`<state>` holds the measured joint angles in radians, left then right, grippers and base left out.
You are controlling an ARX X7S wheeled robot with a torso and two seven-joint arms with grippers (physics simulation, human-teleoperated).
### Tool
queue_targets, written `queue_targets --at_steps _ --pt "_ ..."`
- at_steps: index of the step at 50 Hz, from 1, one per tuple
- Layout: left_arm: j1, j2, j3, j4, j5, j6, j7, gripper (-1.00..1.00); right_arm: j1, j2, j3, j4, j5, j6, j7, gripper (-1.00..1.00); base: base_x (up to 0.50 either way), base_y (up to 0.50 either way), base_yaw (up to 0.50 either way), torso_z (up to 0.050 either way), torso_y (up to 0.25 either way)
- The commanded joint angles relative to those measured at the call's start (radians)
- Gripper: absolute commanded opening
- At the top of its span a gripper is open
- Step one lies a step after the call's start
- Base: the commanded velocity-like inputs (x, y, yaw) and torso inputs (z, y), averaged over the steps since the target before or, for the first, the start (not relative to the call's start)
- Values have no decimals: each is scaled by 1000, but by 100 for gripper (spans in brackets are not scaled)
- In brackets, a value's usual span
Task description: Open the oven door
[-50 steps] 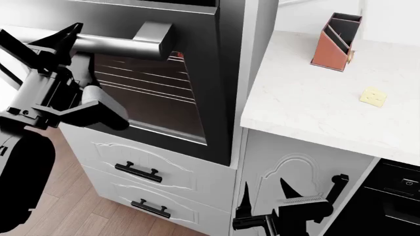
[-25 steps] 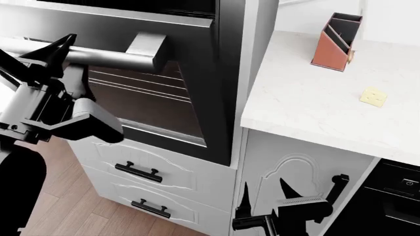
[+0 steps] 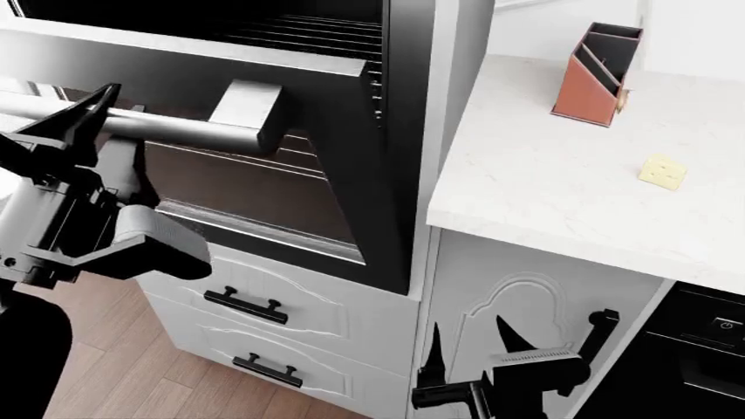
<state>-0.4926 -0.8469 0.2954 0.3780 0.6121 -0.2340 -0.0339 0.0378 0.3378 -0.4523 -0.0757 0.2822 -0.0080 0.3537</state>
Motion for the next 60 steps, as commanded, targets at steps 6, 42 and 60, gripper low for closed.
queue_targets --at_steps 6,42,60 --pt "56 -14 -7 161 26 5 -64 -100 1 1 -7 2 -1 -1 4 100 -1 -3 -3 2 3" --pt "367 -64 -114 241 51 -4 -221 -100 0 6 -20 2 -8 -8 13 100 0 -3 -3 0 2" --pt "445 -77 -145 260 56 -7 -248 -100 0 8 -25 1 -11 -9 18 100 -1 -4 -4 1 2"
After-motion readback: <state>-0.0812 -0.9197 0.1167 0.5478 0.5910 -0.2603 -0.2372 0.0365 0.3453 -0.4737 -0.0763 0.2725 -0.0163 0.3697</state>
